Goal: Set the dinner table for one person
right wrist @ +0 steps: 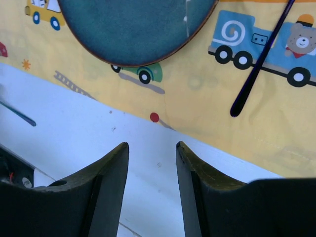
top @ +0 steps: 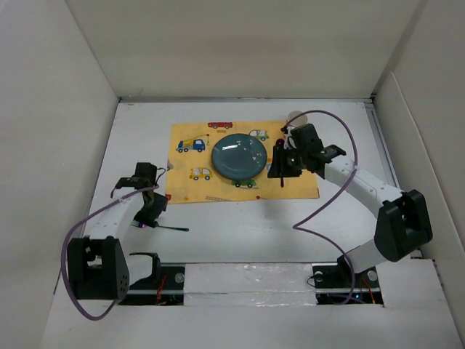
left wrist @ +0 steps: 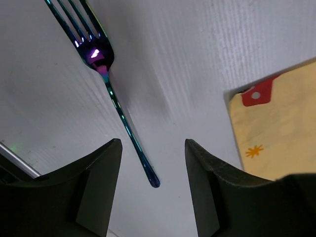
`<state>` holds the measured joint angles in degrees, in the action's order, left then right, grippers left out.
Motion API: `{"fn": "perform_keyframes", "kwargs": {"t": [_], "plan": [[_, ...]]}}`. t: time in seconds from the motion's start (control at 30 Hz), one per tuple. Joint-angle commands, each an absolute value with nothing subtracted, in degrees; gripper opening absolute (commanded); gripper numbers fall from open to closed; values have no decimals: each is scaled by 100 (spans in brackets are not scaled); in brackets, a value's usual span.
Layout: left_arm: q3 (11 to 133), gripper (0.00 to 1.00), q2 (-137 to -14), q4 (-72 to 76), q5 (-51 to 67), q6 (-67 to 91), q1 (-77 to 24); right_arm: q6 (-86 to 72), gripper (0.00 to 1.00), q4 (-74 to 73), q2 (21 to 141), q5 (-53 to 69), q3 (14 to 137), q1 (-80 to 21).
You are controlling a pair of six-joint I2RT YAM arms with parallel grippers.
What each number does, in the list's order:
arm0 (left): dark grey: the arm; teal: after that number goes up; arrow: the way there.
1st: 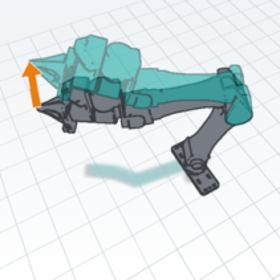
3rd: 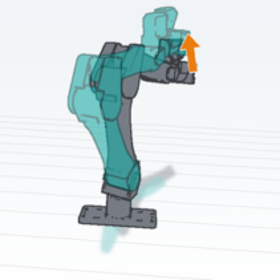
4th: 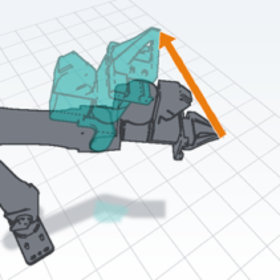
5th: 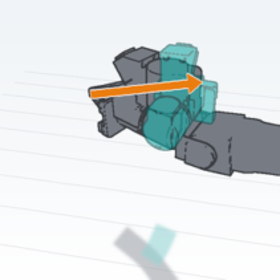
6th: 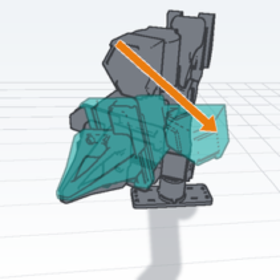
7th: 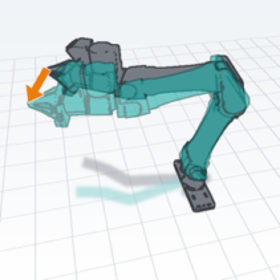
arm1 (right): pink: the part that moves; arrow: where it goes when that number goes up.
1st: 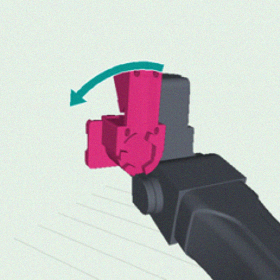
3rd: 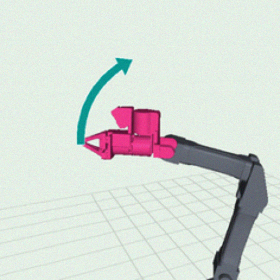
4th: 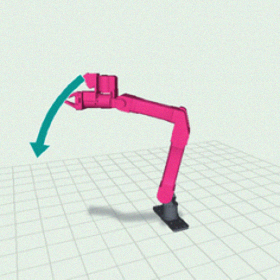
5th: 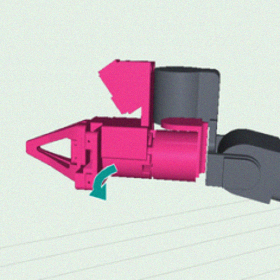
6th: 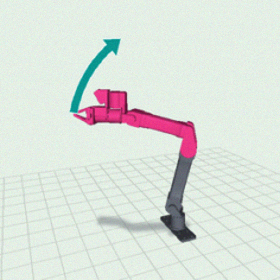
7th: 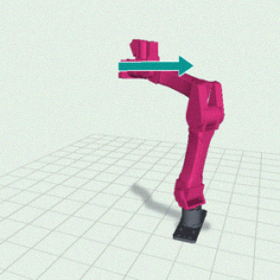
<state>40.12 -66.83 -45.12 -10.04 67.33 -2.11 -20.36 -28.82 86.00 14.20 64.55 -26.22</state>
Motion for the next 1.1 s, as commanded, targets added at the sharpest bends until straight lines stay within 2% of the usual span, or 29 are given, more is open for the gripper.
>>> {"fn": "perform_keyframes", "kwargs": {"t": [0.0, 0.63, 1.07], "plan": [[4131, 51, -6943, -4913, -800, 6810, -176, -1995, 49, -2505, 8376, 1617, 6451, -2646], [4597, 46, -7901, -5186, -1599, 7444, -176, -2074, 49, -2619, 8042, 2091, 6600, -2118], [4096, 44, -7603, -4395, -1512, 7497, -387, -2004, 49, -3216, 8033, 1934, 7374, -1925]]}}
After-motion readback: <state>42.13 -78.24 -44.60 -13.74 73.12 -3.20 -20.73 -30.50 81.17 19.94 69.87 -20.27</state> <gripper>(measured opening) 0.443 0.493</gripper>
